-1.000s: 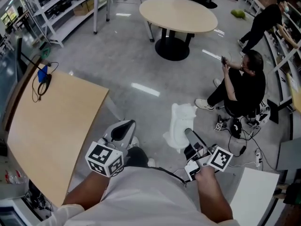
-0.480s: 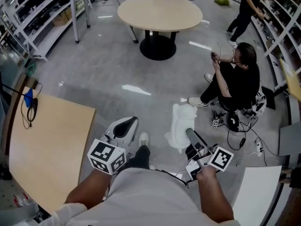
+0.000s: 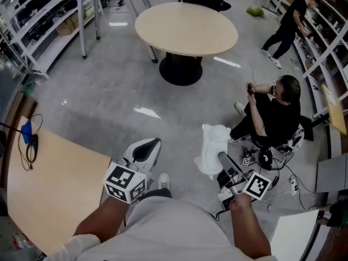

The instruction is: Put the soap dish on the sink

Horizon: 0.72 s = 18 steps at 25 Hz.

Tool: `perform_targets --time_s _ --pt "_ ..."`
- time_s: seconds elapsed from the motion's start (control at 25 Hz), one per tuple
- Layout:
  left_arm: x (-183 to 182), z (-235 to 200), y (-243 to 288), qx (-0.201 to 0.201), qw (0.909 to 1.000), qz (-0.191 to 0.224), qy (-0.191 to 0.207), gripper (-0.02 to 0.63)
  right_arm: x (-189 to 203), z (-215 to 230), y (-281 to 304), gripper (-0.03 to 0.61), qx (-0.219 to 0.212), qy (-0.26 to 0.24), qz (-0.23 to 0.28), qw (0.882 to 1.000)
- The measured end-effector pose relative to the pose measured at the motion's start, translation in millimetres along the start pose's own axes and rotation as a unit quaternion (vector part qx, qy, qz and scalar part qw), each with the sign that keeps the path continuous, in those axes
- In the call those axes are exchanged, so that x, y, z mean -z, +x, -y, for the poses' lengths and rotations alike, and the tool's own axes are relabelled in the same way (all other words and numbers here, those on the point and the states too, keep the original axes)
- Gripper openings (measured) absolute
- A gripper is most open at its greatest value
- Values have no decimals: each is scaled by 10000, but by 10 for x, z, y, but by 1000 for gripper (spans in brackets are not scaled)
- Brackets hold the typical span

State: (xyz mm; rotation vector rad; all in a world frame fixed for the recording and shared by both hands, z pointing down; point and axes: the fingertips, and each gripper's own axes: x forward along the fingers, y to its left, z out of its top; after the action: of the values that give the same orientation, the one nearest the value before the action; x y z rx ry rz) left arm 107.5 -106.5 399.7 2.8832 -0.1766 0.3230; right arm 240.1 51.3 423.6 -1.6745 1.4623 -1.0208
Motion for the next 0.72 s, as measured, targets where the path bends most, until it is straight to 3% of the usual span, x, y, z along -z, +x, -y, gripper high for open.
perform_targets --time_s 0.4,0.72 --pt "-262 -763 444 -24 9999 96 44 8 -408 -32 876 140 -190 -132 125 9997" --pt "-394 -971 862 105 9999 23 18 8 -710 57 1208 138 -176 -22 254 9995"
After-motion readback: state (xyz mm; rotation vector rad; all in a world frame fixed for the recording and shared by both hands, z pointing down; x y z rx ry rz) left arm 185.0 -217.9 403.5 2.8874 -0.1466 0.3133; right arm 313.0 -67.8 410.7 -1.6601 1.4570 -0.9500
